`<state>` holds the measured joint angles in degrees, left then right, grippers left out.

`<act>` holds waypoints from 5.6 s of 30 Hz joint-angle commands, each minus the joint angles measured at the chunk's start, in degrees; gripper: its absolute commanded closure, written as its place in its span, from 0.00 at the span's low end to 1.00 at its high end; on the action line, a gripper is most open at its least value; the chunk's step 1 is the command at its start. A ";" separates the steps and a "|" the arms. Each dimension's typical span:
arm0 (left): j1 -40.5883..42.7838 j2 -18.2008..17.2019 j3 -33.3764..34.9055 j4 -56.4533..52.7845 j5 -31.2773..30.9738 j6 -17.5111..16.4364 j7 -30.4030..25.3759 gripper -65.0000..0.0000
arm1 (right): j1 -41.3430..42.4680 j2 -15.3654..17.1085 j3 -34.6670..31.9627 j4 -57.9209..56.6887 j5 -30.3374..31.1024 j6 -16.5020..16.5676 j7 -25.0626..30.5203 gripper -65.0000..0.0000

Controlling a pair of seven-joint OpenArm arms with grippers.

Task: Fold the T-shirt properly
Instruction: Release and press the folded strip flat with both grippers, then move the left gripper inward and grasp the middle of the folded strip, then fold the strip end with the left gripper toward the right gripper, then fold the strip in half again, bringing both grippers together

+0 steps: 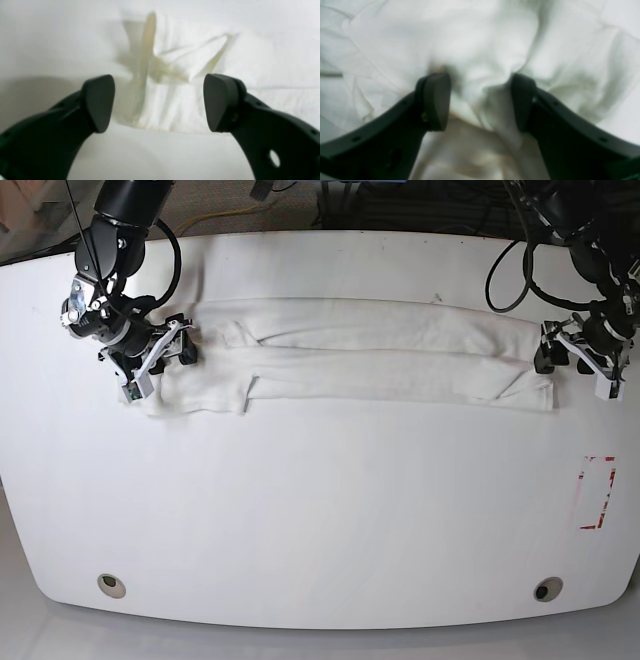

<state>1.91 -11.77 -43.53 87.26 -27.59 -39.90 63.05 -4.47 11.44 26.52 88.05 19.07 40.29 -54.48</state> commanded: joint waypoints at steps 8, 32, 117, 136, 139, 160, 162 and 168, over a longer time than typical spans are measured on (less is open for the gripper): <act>-4.77 -0.85 -0.12 -9.07 -0.67 -0.10 -0.94 0.20 | 0.47 0.65 0.07 0.52 -0.39 -0.29 -0.42 0.44; -3.10 1.44 3.66 -4.06 -1.02 -0.10 3.37 1.00 | 0.29 -1.46 0.07 0.52 -0.39 -0.29 -0.42 0.44; 6.83 2.76 43.13 20.38 3.81 0.03 -1.64 0.55 | 14.01 4.95 23.10 -13.37 10.16 -0.29 -14.58 0.43; 6.31 2.85 43.48 12.30 12.25 0.03 -1.64 0.99 | 8.38 -3.66 17.48 -9.76 10.16 -0.29 -13.52 0.44; 5.25 3.02 44.10 11.59 12.34 0.03 -1.64 0.99 | 8.29 -4.10 17.39 -9.76 9.72 -0.29 -13.26 0.47; -6.09 13.57 60.45 0.43 12.43 9.09 -1.64 0.99 | 7.68 6.54 17.30 8.70 10.16 -0.29 -15.90 1.00; -7.85 15.15 62.03 -2.21 12.43 9.09 -1.64 0.99 | 7.77 7.59 17.30 11.25 10.16 -0.29 -17.13 1.00; -10.66 19.11 64.32 -7.13 12.52 10.84 -1.64 0.99 | 7.94 7.59 17.39 21.88 11.04 -0.29 -21.61 1.00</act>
<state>-7.79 6.33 20.62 80.23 -14.57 -29.71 61.65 2.42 18.04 43.64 105.80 28.80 39.97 -76.12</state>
